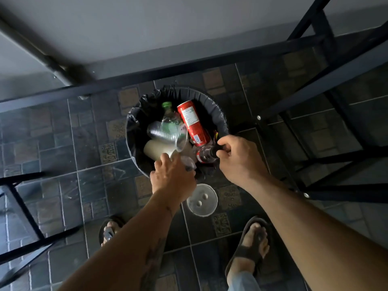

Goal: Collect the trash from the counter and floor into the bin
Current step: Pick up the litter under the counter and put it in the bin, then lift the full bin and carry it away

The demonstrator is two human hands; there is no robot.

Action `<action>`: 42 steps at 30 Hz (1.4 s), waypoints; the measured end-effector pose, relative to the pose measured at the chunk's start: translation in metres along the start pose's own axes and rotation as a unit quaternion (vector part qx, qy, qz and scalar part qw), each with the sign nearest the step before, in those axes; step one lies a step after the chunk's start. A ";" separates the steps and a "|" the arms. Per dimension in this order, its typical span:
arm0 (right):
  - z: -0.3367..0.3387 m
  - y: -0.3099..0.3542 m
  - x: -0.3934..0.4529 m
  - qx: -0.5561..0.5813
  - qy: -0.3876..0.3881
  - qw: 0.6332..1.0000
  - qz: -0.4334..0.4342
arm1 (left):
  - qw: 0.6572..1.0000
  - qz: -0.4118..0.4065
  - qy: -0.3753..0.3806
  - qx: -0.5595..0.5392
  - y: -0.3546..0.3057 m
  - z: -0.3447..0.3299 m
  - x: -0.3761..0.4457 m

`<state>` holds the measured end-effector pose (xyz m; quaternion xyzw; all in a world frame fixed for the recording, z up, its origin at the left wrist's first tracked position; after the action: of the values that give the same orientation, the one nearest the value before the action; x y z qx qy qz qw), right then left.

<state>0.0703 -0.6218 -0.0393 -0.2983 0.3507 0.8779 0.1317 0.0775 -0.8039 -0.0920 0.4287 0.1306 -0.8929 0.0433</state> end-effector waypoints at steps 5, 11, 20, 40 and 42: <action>-0.030 0.008 0.017 -0.004 0.070 0.998 0.003 | 0.992 0.035 0.117 0.041 0.011 -0.017 0.023; -0.032 -0.007 0.022 0.079 0.131 0.988 -0.033 | 0.997 -0.035 0.064 -0.002 0.024 0.017 0.004; -0.012 -0.052 0.027 0.221 0.027 0.959 -0.175 | 0.956 0.021 -0.198 -0.214 0.087 0.077 0.005; 0.015 -0.013 -0.033 0.186 -0.002 0.978 -0.094 | 0.917 -0.013 -0.275 -0.290 0.103 0.120 -0.062; 0.024 0.003 -0.057 0.180 -0.009 0.981 -0.073 | 0.907 -0.005 -0.289 -0.306 0.103 0.126 -0.092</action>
<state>0.1032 -0.6090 0.0110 -0.2870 0.4790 0.7909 0.2504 0.0599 -0.9402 0.0346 0.1166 0.3811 -0.8944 0.2031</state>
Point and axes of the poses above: each hand's wrist, its own x-axis towards the middle knuckle, its own z-axis out of the back of the hand, y = z × x, the point moved 8 cm from there along x, towards the middle knuckle, and after that the axes turned 15 degrees about y, right-handed, at the moved point
